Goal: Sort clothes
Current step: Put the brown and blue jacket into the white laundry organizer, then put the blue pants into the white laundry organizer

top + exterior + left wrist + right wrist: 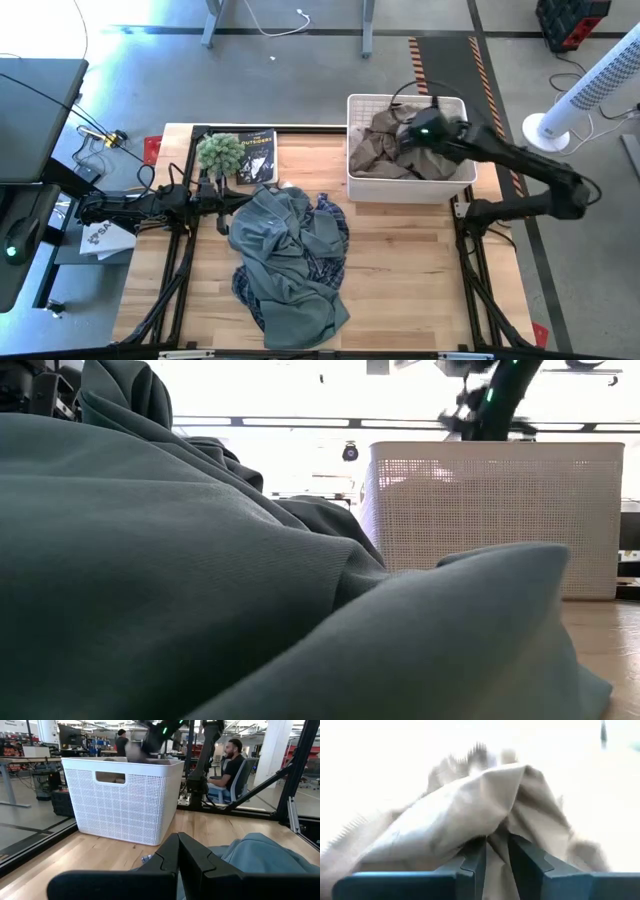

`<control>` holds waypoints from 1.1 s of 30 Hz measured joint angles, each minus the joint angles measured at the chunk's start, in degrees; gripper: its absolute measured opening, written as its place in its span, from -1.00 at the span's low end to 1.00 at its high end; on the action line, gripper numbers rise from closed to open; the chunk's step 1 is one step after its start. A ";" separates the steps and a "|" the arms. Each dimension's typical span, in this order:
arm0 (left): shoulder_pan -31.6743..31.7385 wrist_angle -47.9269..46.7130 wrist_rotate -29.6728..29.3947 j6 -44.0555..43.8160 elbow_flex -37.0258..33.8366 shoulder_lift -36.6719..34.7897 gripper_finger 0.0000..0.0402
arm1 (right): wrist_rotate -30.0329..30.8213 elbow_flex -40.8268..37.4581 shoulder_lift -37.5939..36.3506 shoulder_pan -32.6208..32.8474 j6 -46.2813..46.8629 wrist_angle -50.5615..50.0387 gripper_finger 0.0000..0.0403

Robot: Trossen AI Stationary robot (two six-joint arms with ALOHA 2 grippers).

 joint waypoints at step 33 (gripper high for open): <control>-0.01 0.09 0.00 -0.01 0.00 0.02 -0.99 | -8.31 -19.50 0.13 42.47 -20.08 71.86 -0.61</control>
